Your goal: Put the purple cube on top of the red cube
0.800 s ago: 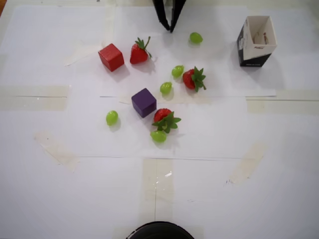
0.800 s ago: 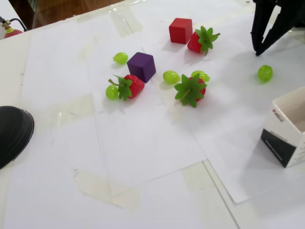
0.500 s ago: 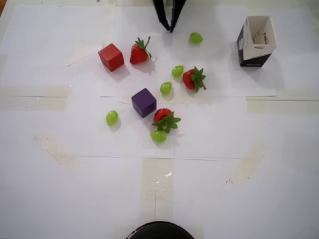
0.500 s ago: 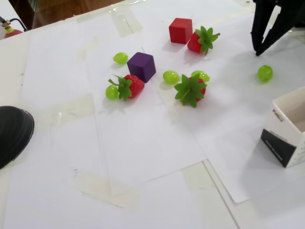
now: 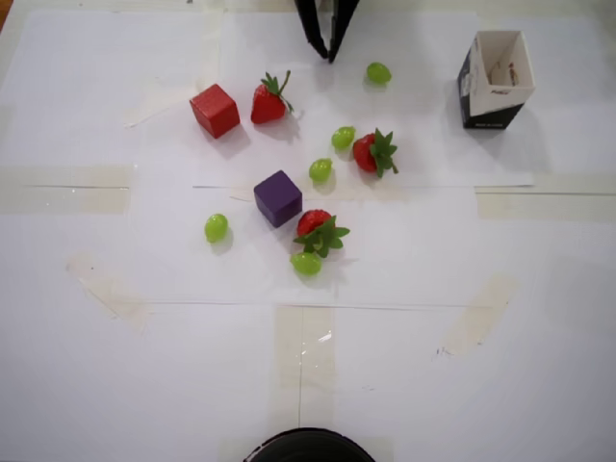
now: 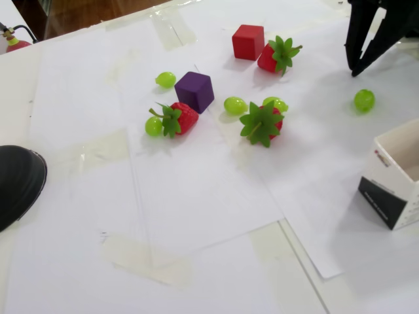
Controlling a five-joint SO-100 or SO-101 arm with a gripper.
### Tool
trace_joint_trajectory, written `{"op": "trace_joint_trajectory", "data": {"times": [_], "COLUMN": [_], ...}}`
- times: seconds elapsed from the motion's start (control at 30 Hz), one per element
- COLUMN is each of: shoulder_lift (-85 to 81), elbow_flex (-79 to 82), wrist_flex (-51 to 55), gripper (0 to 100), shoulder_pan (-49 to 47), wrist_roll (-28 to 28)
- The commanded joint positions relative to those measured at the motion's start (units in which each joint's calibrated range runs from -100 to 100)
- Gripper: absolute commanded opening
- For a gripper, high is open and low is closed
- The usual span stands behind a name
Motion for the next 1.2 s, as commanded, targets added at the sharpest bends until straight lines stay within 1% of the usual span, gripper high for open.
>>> {"op": "trace_joint_trajectory", "data": {"times": [0.0, 0.77, 0.93, 1.03, 1.07, 1.17], "shoulder_lift": [0.2, 0.2, 0.2, 0.2, 0.2, 0.2], "elbow_flex": [0.0, 0.0, 0.0, 0.0, 0.0, -4.3], "wrist_flex": [0.5, 0.5, 0.5, -0.9, -3.2, -5.1], "gripper": [0, 0, 0, 0, 0, 0], "shoulder_pan": [-0.4, -0.4, 1.1, 1.2, 1.2, 1.5], "wrist_roll": [0.0, 0.0, -0.3, 0.0, 0.3, 2.1]}}
